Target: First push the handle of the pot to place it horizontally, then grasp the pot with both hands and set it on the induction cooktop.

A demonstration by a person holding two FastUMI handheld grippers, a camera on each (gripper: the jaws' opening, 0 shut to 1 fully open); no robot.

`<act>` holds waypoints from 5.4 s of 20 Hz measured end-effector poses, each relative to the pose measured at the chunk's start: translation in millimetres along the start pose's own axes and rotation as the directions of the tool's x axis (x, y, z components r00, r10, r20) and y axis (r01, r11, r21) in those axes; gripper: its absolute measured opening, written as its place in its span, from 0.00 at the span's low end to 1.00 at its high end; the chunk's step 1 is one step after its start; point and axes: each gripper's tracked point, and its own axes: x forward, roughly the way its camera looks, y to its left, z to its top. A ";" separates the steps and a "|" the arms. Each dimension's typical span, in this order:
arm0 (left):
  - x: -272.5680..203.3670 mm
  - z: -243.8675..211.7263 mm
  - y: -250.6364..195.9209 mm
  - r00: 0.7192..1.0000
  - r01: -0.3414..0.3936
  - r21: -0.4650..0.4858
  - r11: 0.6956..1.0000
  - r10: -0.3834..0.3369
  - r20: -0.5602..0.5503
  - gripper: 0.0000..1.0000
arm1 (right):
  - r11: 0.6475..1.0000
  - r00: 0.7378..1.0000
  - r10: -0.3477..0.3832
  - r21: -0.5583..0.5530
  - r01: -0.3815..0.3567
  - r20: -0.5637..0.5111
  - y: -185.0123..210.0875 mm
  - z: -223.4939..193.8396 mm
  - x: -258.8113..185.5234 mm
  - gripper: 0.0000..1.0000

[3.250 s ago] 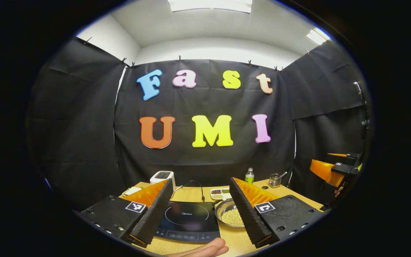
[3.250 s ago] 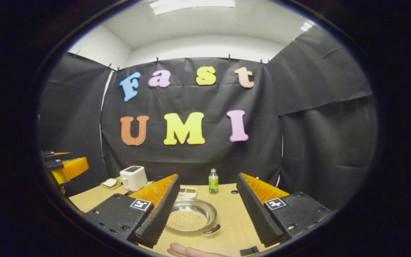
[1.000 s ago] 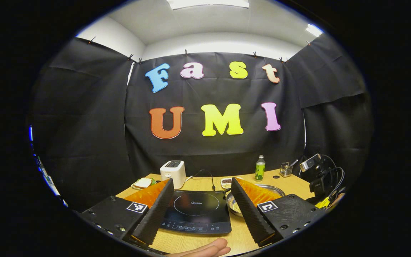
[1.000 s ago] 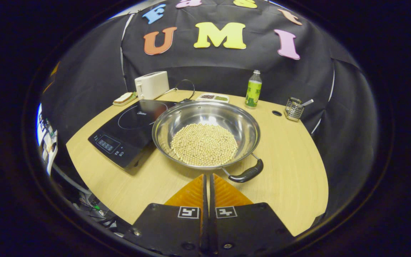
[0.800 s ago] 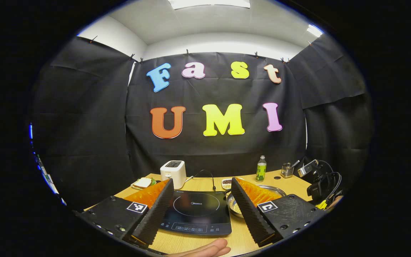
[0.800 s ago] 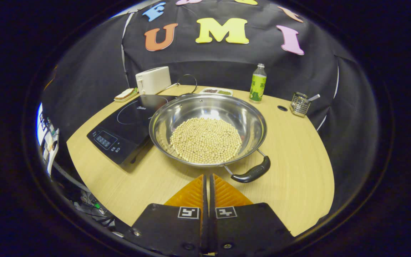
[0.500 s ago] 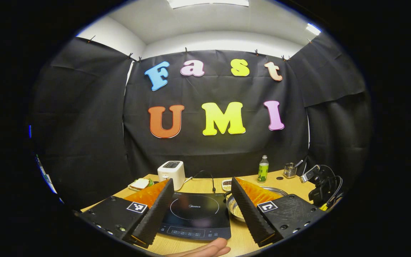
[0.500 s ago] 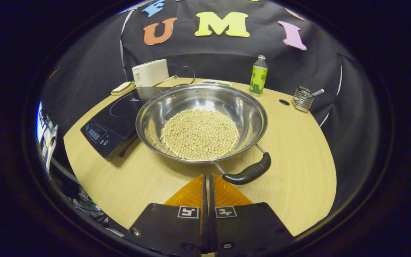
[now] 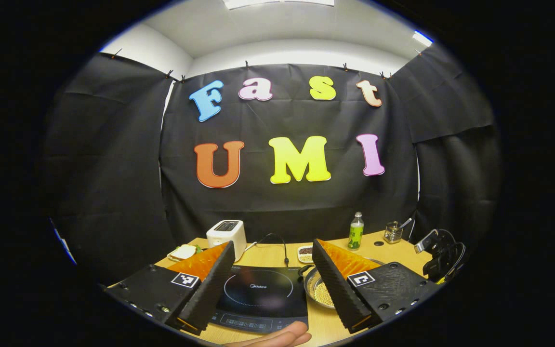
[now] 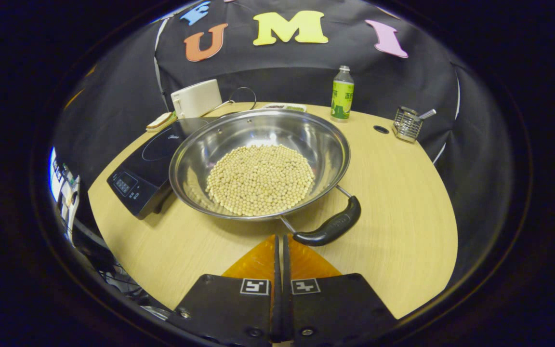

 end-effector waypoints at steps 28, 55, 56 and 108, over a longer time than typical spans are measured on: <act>77.7 -59.8 3.4 0.990 -0.016 -0.064 0.998 0.007 -0.142 0.95 | 0.995 0.997 -0.054 0.088 0.050 0.050 -63.6 55.0 17.1 0.04; 103.4 -125.4 -34.9 0.948 0.027 -0.044 0.999 -0.039 -0.317 0.95 | 0.972 0.967 -0.198 0.157 0.173 0.160 -123.5 99.8 12.5 0.05; 105.1 -130.7 -38.1 0.943 0.033 -0.048 0.998 -0.047 -0.330 0.95 | 0.973 0.967 -0.189 0.167 0.161 0.169 -123.1 101.4 10.2 0.09; 125.3 -246.9 -91.5 0.718 0.081 -0.098 0.992 -0.127 -0.684 0.54 | 0.937 0.981 -0.191 0.306 0.171 0.037 -127.3 97.9 34.6 0.62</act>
